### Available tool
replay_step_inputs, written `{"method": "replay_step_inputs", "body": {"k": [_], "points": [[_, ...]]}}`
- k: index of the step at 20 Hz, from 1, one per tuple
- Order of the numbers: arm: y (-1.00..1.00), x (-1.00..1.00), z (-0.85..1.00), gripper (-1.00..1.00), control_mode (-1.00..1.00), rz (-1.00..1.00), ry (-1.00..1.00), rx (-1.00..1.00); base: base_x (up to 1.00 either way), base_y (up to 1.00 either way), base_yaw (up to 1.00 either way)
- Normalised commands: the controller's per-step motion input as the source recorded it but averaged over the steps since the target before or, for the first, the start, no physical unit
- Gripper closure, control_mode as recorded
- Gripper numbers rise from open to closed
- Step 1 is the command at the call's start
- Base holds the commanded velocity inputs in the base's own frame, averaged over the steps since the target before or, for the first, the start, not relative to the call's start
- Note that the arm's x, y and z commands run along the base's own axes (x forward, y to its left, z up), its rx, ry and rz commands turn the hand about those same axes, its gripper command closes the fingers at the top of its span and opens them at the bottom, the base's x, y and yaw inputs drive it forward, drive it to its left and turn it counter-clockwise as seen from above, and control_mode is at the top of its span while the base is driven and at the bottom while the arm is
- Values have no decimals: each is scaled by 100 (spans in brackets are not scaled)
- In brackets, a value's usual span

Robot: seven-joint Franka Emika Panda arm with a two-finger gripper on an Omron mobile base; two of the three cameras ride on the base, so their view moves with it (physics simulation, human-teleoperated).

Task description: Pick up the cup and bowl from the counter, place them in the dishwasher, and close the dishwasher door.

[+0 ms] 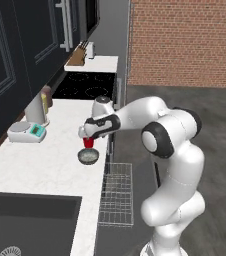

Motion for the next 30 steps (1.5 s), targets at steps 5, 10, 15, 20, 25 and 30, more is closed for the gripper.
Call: {"method": "replay_step_inputs", "body": {"k": [5,10,15,20,25,30], "points": [[-1,4,51,-100,-100,-9,-12,3,0,0,0],[-6,32,40,-100,-100,-16,0,16,0,0,0],[0,40,2,-100,-100,-18,14,16,0,0,0],[0,15,-20,-100,-100,-11,16,1,0,0,0],[0,0,-8,-100,-100,-5,10,0,0,0,0],[0,0,-15,-100,-100,-2,12,0,0,0,0]]}}
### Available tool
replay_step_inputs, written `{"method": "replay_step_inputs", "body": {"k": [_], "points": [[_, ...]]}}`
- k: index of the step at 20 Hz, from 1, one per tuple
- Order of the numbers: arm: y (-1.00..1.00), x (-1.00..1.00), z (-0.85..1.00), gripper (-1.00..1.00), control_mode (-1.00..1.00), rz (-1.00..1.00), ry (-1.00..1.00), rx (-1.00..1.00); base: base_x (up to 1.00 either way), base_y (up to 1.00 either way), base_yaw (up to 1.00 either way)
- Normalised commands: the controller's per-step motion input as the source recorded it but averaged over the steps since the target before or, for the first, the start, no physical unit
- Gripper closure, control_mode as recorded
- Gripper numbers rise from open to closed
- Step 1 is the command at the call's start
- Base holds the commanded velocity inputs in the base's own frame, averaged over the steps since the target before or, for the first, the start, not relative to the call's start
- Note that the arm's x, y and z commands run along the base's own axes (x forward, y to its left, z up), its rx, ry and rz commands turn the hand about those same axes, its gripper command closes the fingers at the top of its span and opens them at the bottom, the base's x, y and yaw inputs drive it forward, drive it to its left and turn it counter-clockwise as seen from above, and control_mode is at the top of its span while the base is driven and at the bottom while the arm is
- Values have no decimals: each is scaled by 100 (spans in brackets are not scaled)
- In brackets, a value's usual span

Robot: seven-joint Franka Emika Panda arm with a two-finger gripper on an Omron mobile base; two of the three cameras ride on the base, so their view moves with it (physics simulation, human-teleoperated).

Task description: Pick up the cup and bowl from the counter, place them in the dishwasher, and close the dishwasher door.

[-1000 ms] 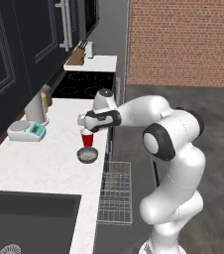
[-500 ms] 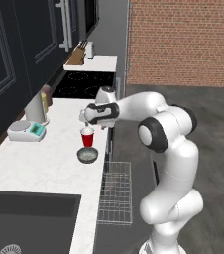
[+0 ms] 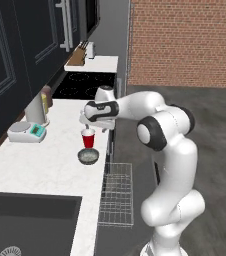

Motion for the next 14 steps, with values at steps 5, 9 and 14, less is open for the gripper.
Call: {"method": "replay_step_inputs", "body": {"k": [5,9,14], "points": [[0,0,-34,-100,-100,-1,7,0,0,0,0],[0,0,-39,-100,-100,0,4,0,0,0,0],[10,1,-28,-100,-100,0,1,0,0,0,0]]}}
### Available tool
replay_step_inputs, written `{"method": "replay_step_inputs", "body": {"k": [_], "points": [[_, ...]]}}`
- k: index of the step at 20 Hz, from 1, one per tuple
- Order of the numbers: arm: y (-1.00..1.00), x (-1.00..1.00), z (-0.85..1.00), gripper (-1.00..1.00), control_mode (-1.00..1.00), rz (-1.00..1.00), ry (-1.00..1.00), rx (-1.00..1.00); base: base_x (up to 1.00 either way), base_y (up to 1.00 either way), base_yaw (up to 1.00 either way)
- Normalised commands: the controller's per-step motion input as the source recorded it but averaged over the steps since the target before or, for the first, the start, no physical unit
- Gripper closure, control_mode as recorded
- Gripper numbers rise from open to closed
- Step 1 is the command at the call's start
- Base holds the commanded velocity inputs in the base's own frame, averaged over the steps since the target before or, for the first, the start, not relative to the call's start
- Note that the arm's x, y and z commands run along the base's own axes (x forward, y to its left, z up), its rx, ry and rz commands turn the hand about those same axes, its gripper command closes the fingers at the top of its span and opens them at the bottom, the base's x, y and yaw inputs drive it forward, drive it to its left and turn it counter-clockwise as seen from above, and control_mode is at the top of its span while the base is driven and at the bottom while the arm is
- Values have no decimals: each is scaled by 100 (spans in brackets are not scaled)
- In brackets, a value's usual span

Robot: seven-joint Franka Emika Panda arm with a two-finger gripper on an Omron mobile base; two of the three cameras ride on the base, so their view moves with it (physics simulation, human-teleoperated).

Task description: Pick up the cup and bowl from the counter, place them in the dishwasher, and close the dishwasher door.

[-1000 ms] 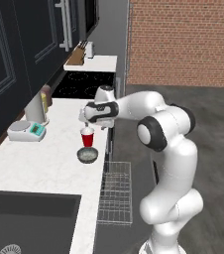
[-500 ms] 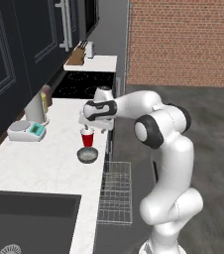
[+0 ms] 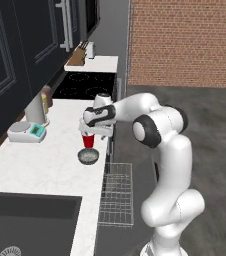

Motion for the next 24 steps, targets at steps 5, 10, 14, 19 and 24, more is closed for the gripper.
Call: {"method": "replay_step_inputs", "body": {"k": [5,10,14,19,24], "points": [[4,12,-16,-100,-100,0,0,0,0,0,0],[3,7,-12,-100,-100,0,0,0,0,0,0],[0,0,-9,-100,-100,0,0,0,0,0,0],[1,0,-12,100,-100,0,1,0,0,0,0],[3,-1,-8,100,-100,0,0,0,0,0,0]]}}
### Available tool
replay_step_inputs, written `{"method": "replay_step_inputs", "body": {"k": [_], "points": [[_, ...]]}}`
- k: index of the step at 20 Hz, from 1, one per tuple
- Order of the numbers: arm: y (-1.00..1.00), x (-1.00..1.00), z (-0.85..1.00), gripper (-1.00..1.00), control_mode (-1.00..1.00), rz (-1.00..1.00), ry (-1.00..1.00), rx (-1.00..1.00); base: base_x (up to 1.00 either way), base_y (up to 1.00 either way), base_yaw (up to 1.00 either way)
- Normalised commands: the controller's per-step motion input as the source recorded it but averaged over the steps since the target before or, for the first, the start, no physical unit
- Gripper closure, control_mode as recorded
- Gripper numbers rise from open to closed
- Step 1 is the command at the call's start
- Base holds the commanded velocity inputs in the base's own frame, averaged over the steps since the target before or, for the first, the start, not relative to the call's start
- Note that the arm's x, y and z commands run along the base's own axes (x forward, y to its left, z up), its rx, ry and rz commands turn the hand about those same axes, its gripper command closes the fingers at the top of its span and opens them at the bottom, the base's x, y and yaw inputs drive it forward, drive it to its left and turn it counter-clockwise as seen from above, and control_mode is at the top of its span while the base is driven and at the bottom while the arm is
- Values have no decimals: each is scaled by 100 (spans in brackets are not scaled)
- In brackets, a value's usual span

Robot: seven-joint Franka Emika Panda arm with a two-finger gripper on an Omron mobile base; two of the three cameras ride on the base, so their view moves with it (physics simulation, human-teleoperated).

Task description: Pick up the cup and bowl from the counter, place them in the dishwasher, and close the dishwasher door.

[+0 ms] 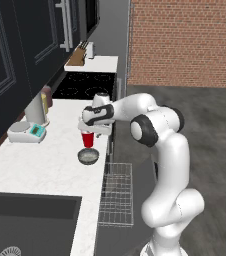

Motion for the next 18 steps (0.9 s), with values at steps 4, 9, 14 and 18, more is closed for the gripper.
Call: {"method": "replay_step_inputs", "body": {"k": [4,9,14,18], "points": [[0,-10,0,100,-100,0,0,0,0,0,0],[-13,-35,0,100,-100,0,-2,0,0,0,0],[-81,-70,-3,100,-100,1,-17,0,0,0,0],[-100,-65,22,100,-100,5,-40,10,0,0,0]]}}
